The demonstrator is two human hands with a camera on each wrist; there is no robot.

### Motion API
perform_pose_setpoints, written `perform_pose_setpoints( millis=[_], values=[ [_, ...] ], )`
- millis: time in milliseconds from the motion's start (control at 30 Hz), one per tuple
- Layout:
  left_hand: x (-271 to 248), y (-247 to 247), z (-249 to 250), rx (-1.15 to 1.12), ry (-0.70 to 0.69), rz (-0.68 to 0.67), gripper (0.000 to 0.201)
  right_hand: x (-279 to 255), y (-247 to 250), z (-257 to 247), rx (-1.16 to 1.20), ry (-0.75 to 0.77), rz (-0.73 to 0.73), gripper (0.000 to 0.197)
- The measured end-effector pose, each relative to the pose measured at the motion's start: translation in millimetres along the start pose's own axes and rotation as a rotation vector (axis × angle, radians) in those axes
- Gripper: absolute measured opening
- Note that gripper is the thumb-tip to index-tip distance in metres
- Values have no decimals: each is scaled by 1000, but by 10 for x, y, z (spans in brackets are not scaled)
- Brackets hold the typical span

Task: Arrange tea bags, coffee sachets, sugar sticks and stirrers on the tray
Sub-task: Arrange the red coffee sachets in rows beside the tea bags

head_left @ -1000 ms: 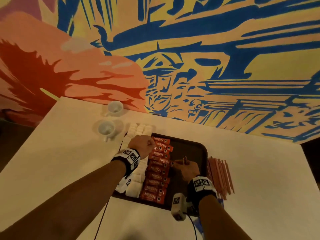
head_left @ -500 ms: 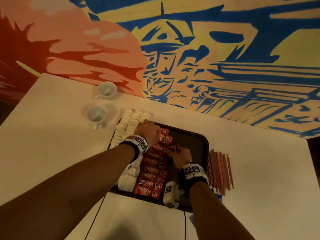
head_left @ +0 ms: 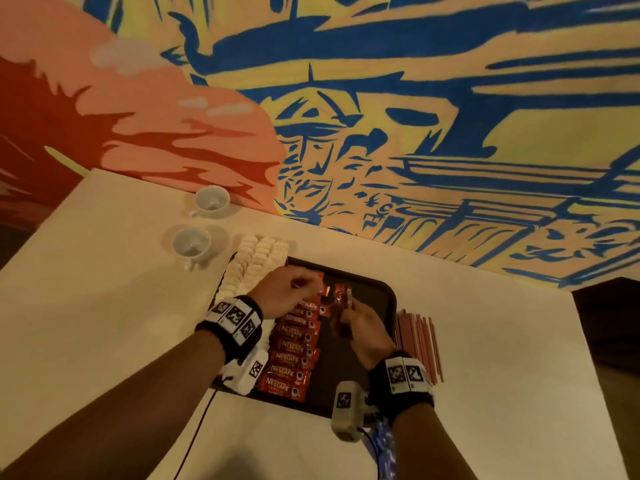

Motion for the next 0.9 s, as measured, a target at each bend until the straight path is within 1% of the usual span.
perform_pose_setpoints(
  millis=[67,133,233,333,400,500,533,600,633,700,767,833,867,900],
  values=[
    [-190,-5,79,-83,6,-11,37,-149,0,-66,-22,32,-67,34],
    [-378,-32,144,-175,25,5,30,-272,1,-100,-54,81,-115,34],
    [-689,-107,295,-279,6,50,17,-491,-36,-165,-132,141,-209,31],
    [-943,-142,373,-326,0,126,17,-664,-70,-177,-183,189,-257,28],
    [-1075,-134,436,-386,-5,175,15,-766,-83,-173,-132,180,-259,26],
    [-1271,-99,567,-492,8,251,9,-917,-78,-168,-43,181,-210,30],
    [-1321,-80,584,-524,22,281,10,-966,-70,-170,-22,197,-179,29],
    [-1422,-32,606,-571,41,329,19,-1057,-52,-167,-11,238,-135,24],
    [-1476,-20,626,-600,42,343,23,-1107,-47,-165,-48,268,-118,21],
    [-1562,-30,644,-628,48,356,19,-1206,-51,-155,-215,344,-63,23],
    [-1636,-73,689,-622,65,328,16,-1279,-64,-131,-392,444,7,32],
    [-1688,-147,736,-651,79,243,11,-1317,-75,-89,-505,549,42,37],
    [-1708,-184,761,-662,80,191,13,-1342,-84,-74,-524,577,43,38],
    [-1737,-221,803,-660,78,144,19,-1369,-96,-67,-517,584,34,39]
  ],
)
Point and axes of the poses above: each hand's wrist, its own x-axis towards the middle knuckle, its own y-axis out of the back of the hand, z = x × y, the point moved 1 cm from there along x, towards the middle knuckle, and after that the axes turned 1 degree about -y, right-handed, at the moved point
